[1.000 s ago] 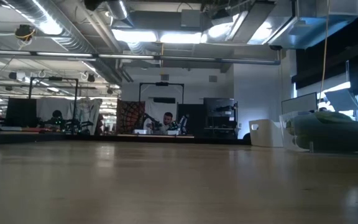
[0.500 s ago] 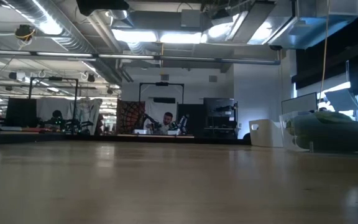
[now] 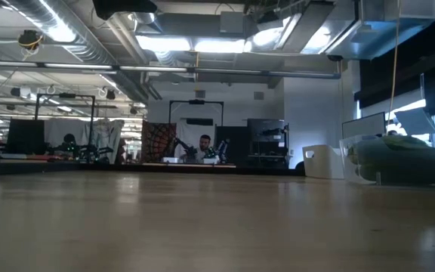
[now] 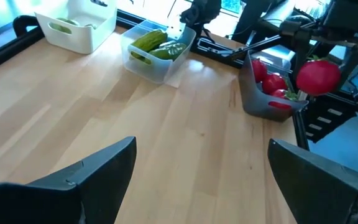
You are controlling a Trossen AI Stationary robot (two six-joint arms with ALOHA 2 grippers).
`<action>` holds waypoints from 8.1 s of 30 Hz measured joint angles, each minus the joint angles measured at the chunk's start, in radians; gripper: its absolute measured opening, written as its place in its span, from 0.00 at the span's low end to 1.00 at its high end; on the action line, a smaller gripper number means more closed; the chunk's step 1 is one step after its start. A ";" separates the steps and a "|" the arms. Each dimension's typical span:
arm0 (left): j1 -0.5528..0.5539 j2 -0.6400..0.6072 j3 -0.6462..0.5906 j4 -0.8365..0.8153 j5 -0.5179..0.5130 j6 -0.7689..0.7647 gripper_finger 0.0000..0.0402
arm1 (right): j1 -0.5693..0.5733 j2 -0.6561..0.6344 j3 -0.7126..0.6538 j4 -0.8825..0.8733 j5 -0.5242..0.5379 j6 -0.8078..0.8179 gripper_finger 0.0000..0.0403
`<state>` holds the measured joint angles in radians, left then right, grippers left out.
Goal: Sort produce into baskets
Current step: Put the tomato into the black bin, then put the lime into the white bin
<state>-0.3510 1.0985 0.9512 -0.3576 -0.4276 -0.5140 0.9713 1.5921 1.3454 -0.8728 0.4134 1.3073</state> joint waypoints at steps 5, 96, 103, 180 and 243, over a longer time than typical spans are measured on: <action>0.000 0.000 0.000 0.000 0.000 0.017 0.89 | 0.056 0.035 -0.001 -0.102 0.010 0.183 0.64; -0.471 0.253 0.000 -0.474 0.423 -0.540 0.89 | -0.221 0.196 0.262 -0.419 0.335 -0.467 0.94; -0.544 0.330 0.000 -0.472 0.486 -0.597 0.89 | -0.226 0.196 0.262 -0.419 0.346 -0.483 0.94; -0.521 0.205 0.000 -0.623 -0.023 -0.606 0.47 | -0.302 0.197 0.261 -0.374 0.537 -0.440 0.94; -0.079 0.243 0.000 0.559 0.206 -0.080 0.48 | -0.416 0.243 0.261 0.705 0.355 -1.891 0.57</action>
<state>-0.4297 1.3411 0.9512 0.2014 -0.2214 -0.5943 0.5556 1.8355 1.6066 -0.1682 0.7689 -0.5835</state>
